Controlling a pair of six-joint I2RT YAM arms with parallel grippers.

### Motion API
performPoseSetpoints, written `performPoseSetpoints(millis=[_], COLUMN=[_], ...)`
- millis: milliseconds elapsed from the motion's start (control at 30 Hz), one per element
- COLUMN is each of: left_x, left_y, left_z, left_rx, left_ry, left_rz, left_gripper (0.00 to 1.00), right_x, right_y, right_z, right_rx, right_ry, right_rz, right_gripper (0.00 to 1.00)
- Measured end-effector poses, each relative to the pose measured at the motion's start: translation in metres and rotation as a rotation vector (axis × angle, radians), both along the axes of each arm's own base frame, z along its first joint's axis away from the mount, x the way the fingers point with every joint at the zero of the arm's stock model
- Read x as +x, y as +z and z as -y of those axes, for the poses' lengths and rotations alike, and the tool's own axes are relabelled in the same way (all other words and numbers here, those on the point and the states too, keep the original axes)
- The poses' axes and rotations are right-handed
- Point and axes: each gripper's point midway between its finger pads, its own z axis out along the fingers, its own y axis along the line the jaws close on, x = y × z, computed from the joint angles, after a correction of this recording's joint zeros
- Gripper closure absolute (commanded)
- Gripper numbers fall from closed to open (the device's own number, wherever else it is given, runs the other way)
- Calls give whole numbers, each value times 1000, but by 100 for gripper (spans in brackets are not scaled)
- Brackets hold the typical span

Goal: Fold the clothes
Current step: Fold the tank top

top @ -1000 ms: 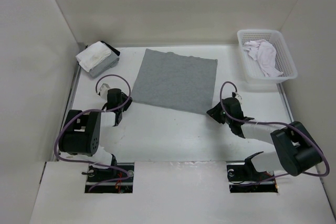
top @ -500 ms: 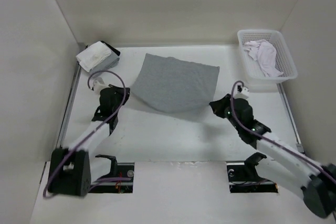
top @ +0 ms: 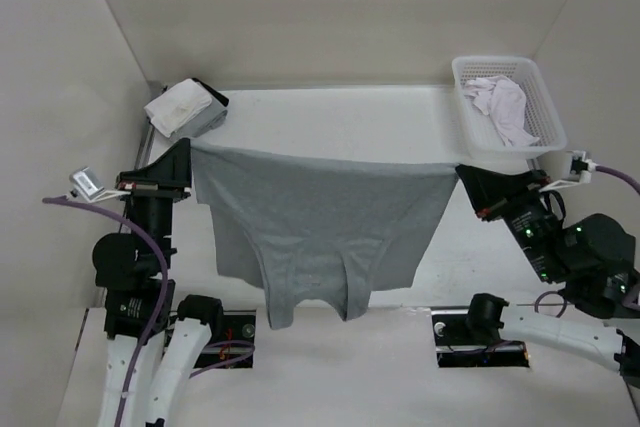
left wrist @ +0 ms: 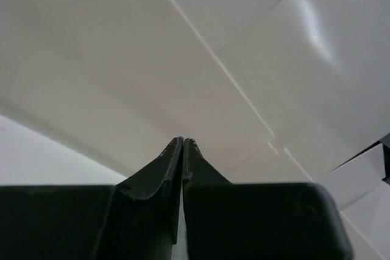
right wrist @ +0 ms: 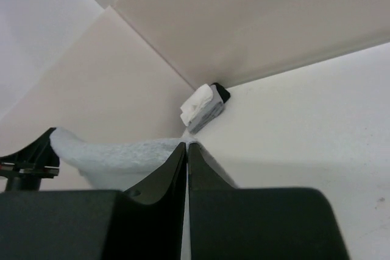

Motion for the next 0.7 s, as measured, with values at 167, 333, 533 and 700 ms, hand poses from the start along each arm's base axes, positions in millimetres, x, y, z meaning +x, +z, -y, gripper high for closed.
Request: performPoseSetpoints(millis=[167, 333, 533, 700], left_x=[45, 114, 185, 251], left_y=[-61, -174, -303, -344], left_z=[8, 8, -3, -7], left_rx=[33, 76, 89, 81], left_ry=[-2, 33, 85, 91], left_rz=[-195, -511, -842, -947], left_gripper=[99, 99, 99, 99], right_x=[31, 109, 220, 290], right_y=[-38, -127, -259, -304], right_z=[-17, -24, -9, -9], right_rx=[-154, -295, -273, -202], right_ry=[-89, -169, -160, -108], right_rz=[-50, -229, -587, -720], right_gripper=[94, 94, 96, 96])
